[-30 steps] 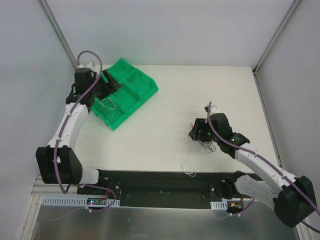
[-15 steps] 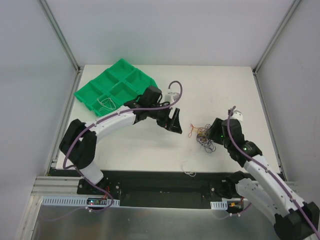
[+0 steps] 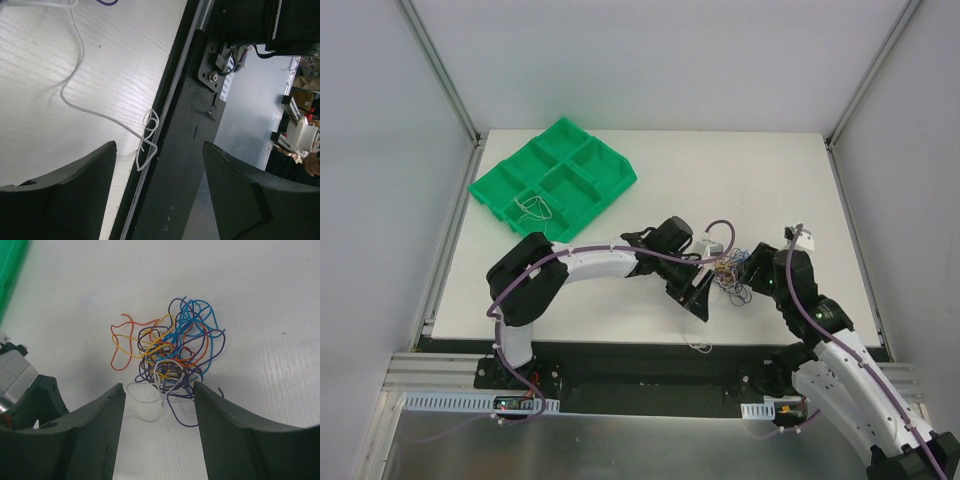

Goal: Untangle the cables

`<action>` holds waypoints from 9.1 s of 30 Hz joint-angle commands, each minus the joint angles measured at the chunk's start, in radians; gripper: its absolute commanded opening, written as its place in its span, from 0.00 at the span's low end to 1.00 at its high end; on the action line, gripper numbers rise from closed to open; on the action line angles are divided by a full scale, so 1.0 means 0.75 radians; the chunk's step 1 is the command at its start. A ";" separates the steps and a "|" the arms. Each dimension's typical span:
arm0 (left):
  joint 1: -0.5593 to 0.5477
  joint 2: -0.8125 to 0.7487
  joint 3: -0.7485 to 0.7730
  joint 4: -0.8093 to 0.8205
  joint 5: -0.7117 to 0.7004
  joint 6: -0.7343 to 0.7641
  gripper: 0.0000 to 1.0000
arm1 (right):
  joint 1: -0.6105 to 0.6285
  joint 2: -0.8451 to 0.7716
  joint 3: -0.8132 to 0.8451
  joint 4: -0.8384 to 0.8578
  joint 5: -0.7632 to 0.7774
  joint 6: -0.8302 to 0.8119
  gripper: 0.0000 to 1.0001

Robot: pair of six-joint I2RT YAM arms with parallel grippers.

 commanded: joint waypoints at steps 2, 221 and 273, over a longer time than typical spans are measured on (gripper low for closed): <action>-0.035 0.059 0.069 0.072 -0.013 -0.034 0.57 | -0.004 0.095 -0.017 0.111 -0.134 -0.031 0.60; 0.640 -0.507 -0.129 0.762 0.623 -0.592 0.00 | 0.518 0.946 -0.353 2.345 0.228 -0.150 0.05; 0.645 -0.789 -0.135 0.365 0.241 -0.112 0.00 | 0.111 0.375 0.087 0.324 -0.281 -0.272 0.89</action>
